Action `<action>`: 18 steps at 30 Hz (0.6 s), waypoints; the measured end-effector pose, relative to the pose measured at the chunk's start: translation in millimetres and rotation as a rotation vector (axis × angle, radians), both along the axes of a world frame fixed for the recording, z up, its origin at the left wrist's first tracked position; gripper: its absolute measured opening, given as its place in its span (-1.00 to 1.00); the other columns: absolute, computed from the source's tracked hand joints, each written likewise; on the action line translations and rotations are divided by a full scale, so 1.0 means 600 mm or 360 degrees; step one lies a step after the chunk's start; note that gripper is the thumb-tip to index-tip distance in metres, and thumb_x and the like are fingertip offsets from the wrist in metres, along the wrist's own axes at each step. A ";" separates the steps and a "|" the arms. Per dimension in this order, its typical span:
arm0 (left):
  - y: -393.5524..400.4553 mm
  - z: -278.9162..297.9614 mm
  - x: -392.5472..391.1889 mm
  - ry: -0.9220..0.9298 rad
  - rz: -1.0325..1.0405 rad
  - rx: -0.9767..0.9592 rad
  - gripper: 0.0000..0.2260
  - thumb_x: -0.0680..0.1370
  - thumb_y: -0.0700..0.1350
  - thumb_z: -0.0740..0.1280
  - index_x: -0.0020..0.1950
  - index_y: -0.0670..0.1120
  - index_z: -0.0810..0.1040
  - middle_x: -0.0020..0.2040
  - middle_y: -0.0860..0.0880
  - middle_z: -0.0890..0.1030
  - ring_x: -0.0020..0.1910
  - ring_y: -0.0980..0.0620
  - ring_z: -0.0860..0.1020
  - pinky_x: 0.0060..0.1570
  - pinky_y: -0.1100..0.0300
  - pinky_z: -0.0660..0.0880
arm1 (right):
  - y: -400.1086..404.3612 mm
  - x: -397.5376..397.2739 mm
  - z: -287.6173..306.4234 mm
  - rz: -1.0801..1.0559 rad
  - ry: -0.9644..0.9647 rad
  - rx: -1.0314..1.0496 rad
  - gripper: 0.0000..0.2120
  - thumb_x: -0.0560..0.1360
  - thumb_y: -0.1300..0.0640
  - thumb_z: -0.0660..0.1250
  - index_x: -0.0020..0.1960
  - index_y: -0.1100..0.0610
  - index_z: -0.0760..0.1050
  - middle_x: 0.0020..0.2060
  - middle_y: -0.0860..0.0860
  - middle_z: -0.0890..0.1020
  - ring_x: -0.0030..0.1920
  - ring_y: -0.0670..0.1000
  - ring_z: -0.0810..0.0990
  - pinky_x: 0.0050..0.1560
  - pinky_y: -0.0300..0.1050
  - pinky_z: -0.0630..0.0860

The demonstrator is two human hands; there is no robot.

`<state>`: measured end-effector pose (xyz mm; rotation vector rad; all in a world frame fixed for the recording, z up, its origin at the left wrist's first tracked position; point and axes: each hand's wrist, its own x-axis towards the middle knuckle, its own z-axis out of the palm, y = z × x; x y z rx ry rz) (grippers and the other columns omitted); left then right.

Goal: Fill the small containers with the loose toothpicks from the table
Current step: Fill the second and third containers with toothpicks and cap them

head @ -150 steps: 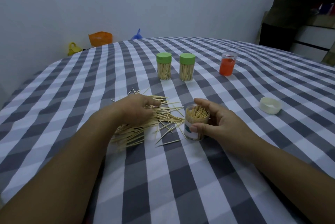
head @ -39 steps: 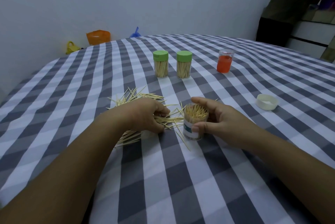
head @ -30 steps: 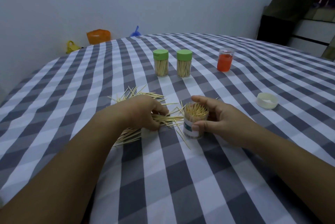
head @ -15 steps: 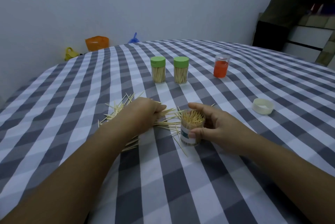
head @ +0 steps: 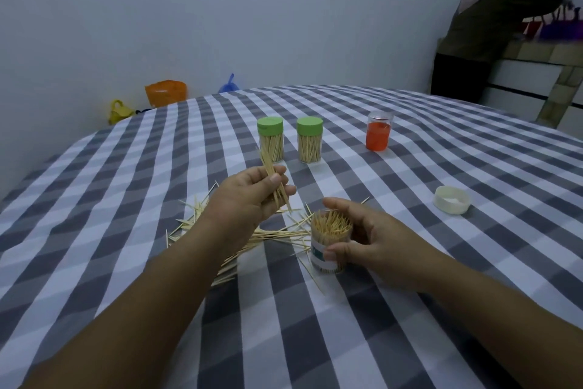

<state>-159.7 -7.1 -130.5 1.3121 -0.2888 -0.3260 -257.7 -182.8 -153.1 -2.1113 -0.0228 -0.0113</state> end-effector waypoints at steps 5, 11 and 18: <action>-0.020 0.007 -0.023 0.0138 -0.0061 -0.0473 -0.87 0.59 -0.26 0.19 0.07 -0.18 0.51 -0.18 -0.08 0.67 -0.12 0.00 0.68 -0.11 0.19 0.62 | -0.001 0.002 -0.003 0.0002 -0.0015 -0.0026 -0.29 0.38 0.07 0.45 0.44 -0.15 0.23 0.33 -0.11 0.44 0.28 -0.07 0.48 0.26 -0.11 0.49; -0.040 -0.003 -0.051 -0.0149 -0.0042 -0.0113 -0.88 0.54 -0.20 0.28 0.03 -0.09 0.56 -0.10 -0.04 0.70 0.05 -0.01 0.64 0.09 0.15 0.53 | -0.003 0.004 -0.006 0.0050 -0.0047 0.0054 -0.33 0.39 0.08 0.45 0.43 -0.10 0.27 0.19 -0.12 0.56 0.19 -0.12 0.54 0.22 -0.08 0.52; -0.043 -0.010 -0.061 -0.0385 -0.0013 0.0178 -0.90 0.50 -0.19 0.35 -0.10 -0.02 0.63 0.06 -0.02 0.67 0.07 0.20 0.60 -0.07 0.46 0.50 | -0.004 0.003 -0.006 0.0057 -0.0123 -0.0018 -0.36 0.41 0.10 0.44 0.44 -0.05 0.29 0.18 -0.12 0.57 0.17 -0.16 0.55 0.24 -0.10 0.50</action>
